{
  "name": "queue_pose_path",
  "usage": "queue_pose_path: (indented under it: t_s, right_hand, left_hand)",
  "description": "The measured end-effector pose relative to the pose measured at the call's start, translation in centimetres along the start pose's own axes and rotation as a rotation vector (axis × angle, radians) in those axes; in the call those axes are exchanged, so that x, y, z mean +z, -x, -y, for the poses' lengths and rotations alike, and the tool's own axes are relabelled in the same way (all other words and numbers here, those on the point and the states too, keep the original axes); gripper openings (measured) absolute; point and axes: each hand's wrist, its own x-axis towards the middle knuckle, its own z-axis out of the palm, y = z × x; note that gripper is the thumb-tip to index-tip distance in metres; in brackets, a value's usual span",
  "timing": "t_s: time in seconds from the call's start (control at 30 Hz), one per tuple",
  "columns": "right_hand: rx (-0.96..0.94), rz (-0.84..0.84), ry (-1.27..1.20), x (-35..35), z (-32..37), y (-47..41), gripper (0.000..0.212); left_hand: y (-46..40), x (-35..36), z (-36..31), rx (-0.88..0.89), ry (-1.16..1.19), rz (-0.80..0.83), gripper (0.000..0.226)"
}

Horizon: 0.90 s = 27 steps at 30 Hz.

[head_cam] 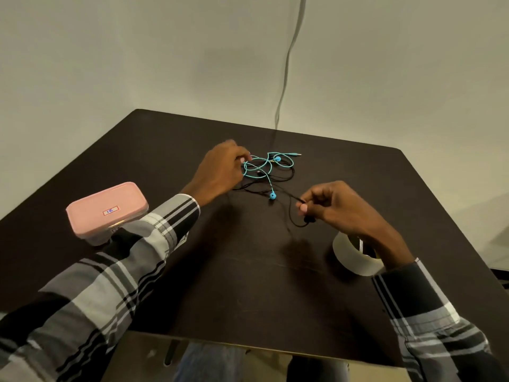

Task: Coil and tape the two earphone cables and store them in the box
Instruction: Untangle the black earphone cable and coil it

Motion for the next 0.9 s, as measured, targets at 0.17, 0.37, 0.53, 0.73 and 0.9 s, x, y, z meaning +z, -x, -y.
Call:
queue_pose_path:
  t_s: [0.17, 0.37, 0.53, 0.73, 0.9]
  right_hand:
    - [0.008, 0.077, 0.171, 1.8, -0.5, 0.1, 0.013]
    - [0.014, 0.043, 0.177, 1.5, -0.9, 0.5, 0.013]
    - [0.065, -0.023, 0.102, 1.1, -1.3, 0.9, 0.011]
    - [0.104, -0.046, 0.081, 1.2, -1.7, 0.9, 0.014]
    - [0.101, -0.096, -0.019, 1.3, -1.7, 0.8, 0.009]
  left_hand:
    - [-2.0, 2.5, -1.6, 0.182, -0.138, 0.275, 0.036]
    - [-3.0, 4.7, -1.0, 0.313, -0.358, 0.367, 0.015]
    - [-4.2, 4.2, -0.5, -0.053, 0.116, 0.168, 0.012]
    - [-4.1, 4.9, 0.4, -0.361, 0.443, 0.238, 0.015]
    - [-3.7, 4.8, 0.4, -0.272, 0.123, 0.331, 0.020]
